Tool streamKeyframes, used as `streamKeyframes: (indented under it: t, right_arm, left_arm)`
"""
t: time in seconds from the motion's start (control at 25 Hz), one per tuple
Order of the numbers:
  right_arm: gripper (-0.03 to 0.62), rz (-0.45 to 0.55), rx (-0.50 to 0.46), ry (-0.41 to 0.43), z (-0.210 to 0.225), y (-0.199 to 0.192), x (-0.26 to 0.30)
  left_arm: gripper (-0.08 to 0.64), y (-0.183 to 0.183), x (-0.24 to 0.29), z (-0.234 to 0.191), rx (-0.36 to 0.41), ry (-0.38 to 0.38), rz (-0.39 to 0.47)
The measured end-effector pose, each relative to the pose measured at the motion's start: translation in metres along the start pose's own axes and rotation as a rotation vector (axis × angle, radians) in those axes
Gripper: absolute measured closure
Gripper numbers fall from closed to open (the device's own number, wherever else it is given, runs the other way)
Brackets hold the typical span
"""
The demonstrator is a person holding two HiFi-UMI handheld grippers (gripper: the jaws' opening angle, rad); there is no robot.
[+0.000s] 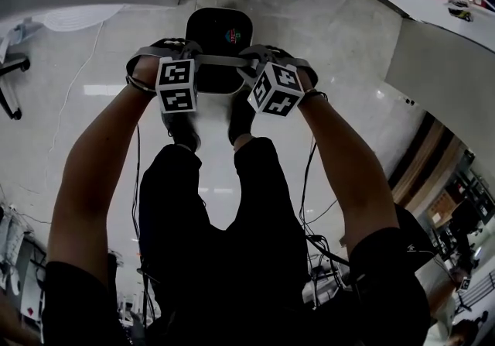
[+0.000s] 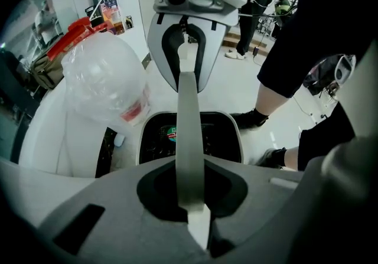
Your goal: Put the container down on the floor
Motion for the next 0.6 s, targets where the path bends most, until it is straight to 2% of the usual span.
streamKeyframes:
  t: [0.44, 0.6]
  right_arm:
    - [0.515, -0.007, 0.021, 0.044, -0.010, -0.005, 0.014]
    - [0.515, -0.032, 0.032, 0.055, -0.005, -0.008, 0.015]
  left_arm:
    - [0.537, -0.007, 0.014, 0.009, -0.028, 0.006, 0.014]
    - [0.526, -0.005, 0.012, 0.005, -0.063, -0.011, 0.021]
Point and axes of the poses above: the fingertips, and each gripper's own axes: x forward along the fingers, z to its right, y out of its top, the point moved 3 cm from there along -x, backward along the fingers, and after that the axes turned 14 degrees about -x, right-handed, at the moved point
